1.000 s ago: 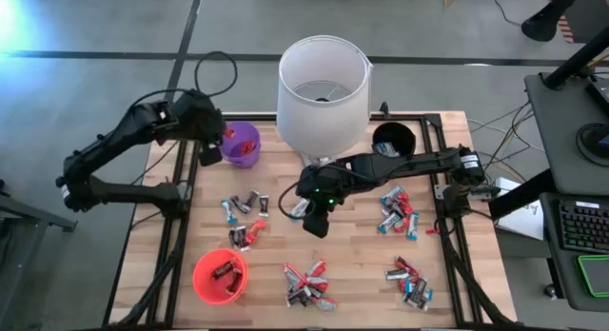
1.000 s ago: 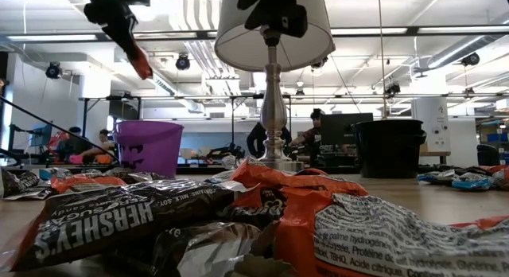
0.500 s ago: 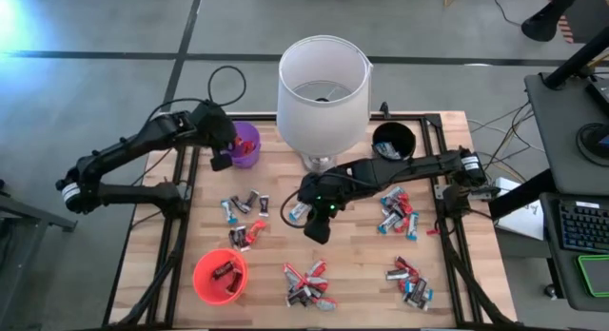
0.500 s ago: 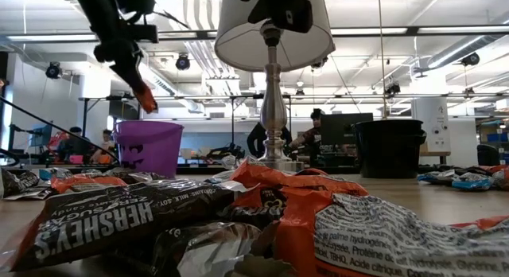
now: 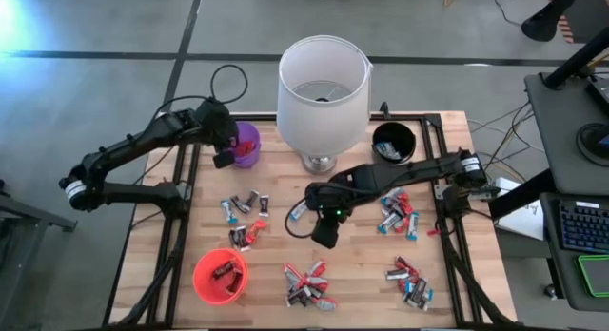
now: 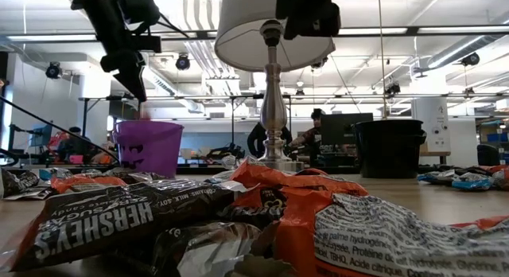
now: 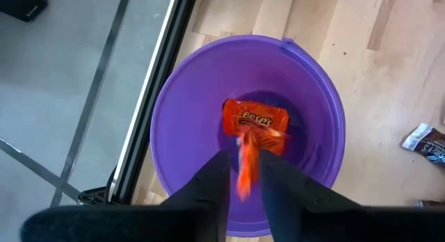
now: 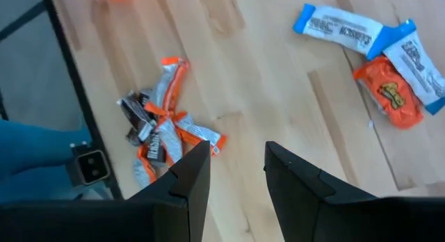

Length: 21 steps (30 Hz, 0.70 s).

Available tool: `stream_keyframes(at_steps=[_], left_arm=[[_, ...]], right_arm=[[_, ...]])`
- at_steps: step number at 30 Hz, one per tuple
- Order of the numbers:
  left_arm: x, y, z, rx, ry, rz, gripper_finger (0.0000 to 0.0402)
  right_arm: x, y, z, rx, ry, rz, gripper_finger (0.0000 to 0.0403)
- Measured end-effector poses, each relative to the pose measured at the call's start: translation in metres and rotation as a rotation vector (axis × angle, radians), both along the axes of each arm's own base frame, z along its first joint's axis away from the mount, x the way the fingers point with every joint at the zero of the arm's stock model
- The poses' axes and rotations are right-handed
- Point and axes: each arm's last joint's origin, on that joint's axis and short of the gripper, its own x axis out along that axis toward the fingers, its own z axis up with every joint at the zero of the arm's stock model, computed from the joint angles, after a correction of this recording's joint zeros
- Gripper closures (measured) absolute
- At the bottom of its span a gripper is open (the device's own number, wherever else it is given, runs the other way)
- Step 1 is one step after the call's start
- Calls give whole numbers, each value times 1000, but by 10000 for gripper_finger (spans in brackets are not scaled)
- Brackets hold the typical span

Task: Sort candy
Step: Put the orange chocolate into the purple bucket, then put the black chocolate into the orange bucket

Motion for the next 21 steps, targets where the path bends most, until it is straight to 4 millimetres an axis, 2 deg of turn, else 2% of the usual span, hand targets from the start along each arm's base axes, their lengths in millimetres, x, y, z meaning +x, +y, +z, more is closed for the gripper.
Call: stream_keyframes(at_steps=[8, 16, 21], left_arm=[[-1, -1, 0, -13, -6, -7, 294], [-5, -8, 2, -98, -45, -62, 300], [-9, -11, 3, -97, -23, -81, 306]], right_arm=[[-3, 0, -11, -64, 43, -38, 276], [-7, -1, -15, -93, 87, -57, 268], [-22, -2, -37, -108, 274, -137, 268]])
